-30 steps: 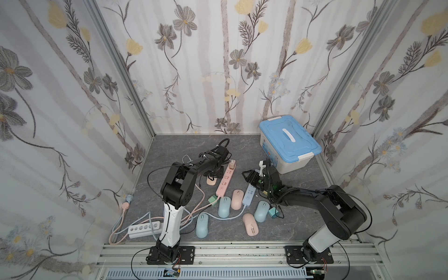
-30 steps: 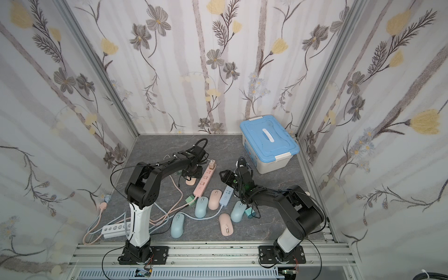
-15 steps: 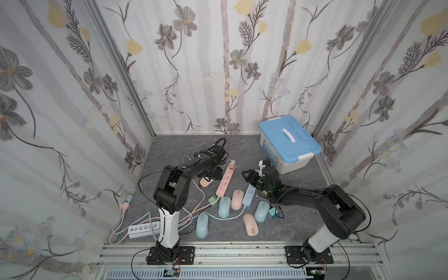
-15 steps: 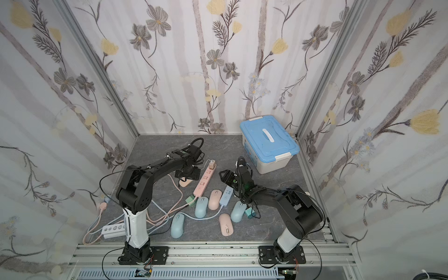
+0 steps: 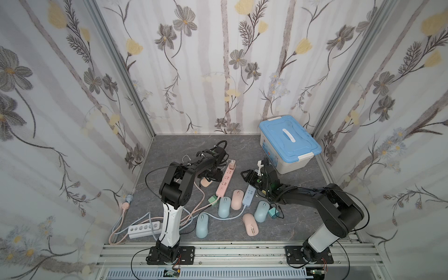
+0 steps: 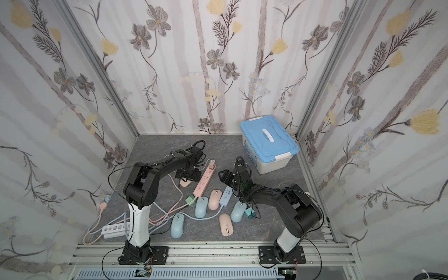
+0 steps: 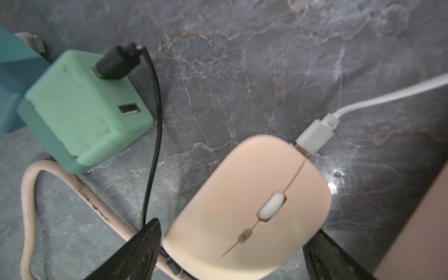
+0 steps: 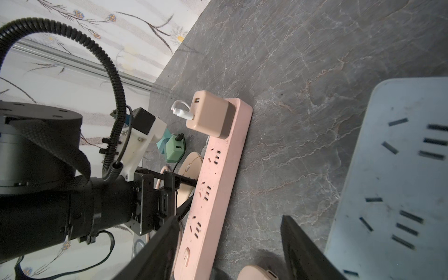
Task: Unplug the wireless mouse
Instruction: Adjust the mouse at the center of the board.
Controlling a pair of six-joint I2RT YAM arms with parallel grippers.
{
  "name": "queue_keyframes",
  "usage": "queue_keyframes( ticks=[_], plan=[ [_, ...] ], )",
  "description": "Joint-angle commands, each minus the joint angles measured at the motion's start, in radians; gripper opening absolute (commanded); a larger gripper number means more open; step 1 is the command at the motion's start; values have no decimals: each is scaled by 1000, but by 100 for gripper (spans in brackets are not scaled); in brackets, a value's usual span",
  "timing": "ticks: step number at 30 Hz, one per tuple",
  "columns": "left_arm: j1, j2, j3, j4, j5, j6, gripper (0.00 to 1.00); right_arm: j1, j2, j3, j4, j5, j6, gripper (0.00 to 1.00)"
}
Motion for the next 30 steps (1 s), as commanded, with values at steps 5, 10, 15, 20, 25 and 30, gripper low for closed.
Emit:
queue_keyframes(
  ticks=[5, 10, 15, 20, 25, 30],
  plan=[
    [-8, 10, -4, 19, 70, -19, 89, 0, -1, 7, 19, 10, 0, 68],
    [-14, -62, -74, 83, 159, -61, 87, 1, 8, 13, 22, 5, 1, 68],
    [-15, -106, -77, 74, 109, -50, 89, 2, 11, 28, 2, 3, -5, 68],
    [-14, -73, -35, 22, 58, -8, 90, 1, 4, 28, -21, 4, -8, 68],
    [-7, -23, -20, 12, 47, 9, 90, 0, 0, 56, -45, 8, -9, 68],
    [-4, 37, 18, 18, 75, 30, 86, 7, 0, 72, -61, 14, -9, 68]
  ],
)
